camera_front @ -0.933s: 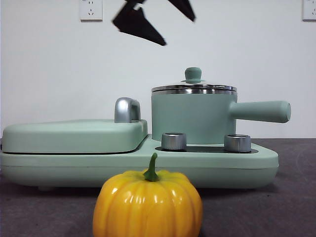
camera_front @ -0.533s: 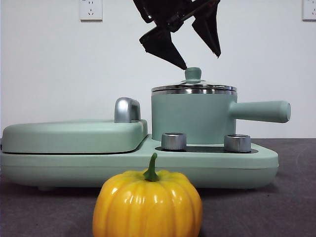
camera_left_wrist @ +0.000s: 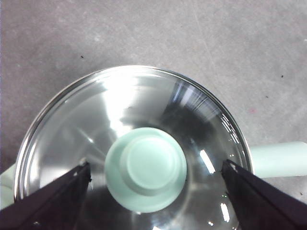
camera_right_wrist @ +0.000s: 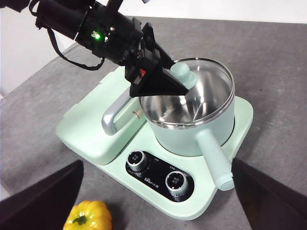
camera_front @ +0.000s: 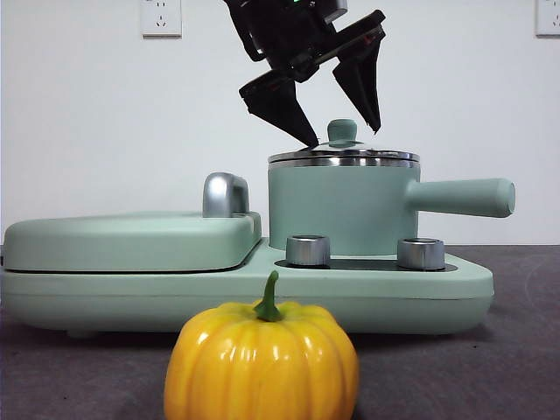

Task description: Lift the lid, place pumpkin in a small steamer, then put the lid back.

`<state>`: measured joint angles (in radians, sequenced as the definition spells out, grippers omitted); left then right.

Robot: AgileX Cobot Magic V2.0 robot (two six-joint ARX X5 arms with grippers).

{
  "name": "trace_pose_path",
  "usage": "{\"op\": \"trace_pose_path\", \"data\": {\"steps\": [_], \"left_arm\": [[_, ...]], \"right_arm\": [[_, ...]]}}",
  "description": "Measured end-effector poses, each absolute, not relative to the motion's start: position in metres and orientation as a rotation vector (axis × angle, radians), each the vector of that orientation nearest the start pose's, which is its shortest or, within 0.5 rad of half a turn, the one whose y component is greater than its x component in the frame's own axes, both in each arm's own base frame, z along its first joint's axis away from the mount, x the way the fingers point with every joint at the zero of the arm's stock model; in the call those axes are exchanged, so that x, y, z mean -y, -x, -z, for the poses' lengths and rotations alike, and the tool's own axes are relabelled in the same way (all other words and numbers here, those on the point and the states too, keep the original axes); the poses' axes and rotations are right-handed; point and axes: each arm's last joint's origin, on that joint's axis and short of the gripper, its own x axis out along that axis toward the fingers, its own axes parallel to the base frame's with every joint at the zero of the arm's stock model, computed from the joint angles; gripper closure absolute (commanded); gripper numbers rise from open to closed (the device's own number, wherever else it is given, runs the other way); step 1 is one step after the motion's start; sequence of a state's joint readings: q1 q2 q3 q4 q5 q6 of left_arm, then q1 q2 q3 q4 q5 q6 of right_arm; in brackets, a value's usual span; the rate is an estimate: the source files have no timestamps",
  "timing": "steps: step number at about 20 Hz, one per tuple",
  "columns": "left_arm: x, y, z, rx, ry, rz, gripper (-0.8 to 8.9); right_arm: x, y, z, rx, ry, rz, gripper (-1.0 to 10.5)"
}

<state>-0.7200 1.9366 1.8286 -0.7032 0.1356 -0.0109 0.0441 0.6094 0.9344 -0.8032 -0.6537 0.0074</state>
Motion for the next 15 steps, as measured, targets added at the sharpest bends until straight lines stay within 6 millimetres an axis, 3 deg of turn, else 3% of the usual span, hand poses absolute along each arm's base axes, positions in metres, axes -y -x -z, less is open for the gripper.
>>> {"op": "trace_pose_path", "data": {"steps": [4, 9, 13, 15], "left_arm": [[0.285, -0.319, -0.32, -0.84, -0.235, 0.795, 3.81], [0.287, -0.322, -0.351, -0.823, -0.236, 0.792, 3.86], [0.301, -0.335, -0.325, -0.916, -0.304, 0.794, 4.45], [0.304, -0.334, -0.323, -0.898, -0.339, 0.783, 4.45]], "right_arm": [[-0.022, -0.096, -0.348, -0.468, -0.154, -0.683, 4.5], [-0.022, -0.096, -0.348, -0.474, -0.17, -0.679, 4.5], [-0.022, -0.096, -0.348, -0.477, -0.178, -0.677, 4.5], [-0.022, -0.096, -0.348, -0.478, -0.179, -0.676, 4.5]]}}
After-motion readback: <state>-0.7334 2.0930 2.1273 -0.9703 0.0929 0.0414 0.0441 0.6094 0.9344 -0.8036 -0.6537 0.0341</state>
